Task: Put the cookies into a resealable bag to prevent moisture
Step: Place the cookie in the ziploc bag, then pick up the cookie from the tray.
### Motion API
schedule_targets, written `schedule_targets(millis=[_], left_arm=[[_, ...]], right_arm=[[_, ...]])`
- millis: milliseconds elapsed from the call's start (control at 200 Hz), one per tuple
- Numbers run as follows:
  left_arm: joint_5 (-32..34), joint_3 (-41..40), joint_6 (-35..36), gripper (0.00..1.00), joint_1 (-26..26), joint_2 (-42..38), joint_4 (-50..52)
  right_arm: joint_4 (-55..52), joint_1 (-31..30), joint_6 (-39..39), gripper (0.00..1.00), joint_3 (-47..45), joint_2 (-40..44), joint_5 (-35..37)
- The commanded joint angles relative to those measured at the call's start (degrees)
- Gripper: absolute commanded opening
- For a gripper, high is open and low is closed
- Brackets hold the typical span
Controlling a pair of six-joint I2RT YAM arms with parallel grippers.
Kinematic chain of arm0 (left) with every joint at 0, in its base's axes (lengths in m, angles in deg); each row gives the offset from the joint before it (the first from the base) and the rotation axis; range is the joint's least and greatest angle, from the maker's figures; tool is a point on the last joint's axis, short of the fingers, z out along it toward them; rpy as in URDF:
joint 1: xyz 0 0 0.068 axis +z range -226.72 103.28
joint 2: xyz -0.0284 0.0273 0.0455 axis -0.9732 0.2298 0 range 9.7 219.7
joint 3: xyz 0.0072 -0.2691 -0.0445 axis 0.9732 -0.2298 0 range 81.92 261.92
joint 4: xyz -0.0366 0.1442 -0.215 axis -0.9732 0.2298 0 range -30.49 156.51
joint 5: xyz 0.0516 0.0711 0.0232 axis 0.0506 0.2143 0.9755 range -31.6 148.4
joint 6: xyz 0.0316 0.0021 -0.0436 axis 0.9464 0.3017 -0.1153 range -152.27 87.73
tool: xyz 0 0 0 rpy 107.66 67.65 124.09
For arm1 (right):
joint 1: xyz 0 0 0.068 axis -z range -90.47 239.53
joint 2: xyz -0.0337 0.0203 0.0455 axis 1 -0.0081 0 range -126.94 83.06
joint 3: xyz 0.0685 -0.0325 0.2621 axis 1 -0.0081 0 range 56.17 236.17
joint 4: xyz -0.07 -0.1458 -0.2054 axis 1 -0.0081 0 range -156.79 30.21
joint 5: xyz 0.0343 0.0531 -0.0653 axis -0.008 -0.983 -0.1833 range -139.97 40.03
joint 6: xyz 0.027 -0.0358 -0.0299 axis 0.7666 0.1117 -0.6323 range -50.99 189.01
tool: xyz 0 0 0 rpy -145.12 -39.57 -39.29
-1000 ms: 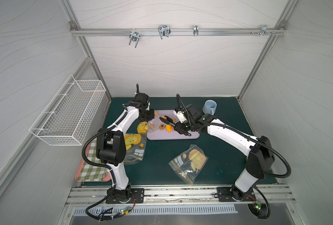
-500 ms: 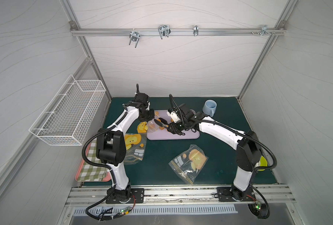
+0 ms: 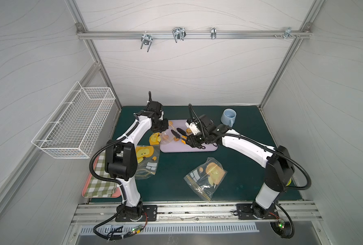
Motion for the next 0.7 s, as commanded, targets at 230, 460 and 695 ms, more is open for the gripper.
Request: schedule_targets(millis=[230, 460, 695], left_arm=[[-0.8, 0.8, -0.4, 0.00, 0.5, -0.6, -0.9], [-0.5, 0.7, -0.3, 0.00, 0.5, -1.0, -0.6], [-0.7, 0.6, -0.3, 0.00, 0.5, -0.9, -0.7]], right_arm=[[-9.2, 7.8, 5.6, 0.48, -9.3, 15.5, 13.9], [-16.4, 11.6, 5.9, 0.47, -5.5, 8.1, 14.2], [-16.9, 12.5, 5.6, 0.47, -2.4, 2.3, 14.1]])
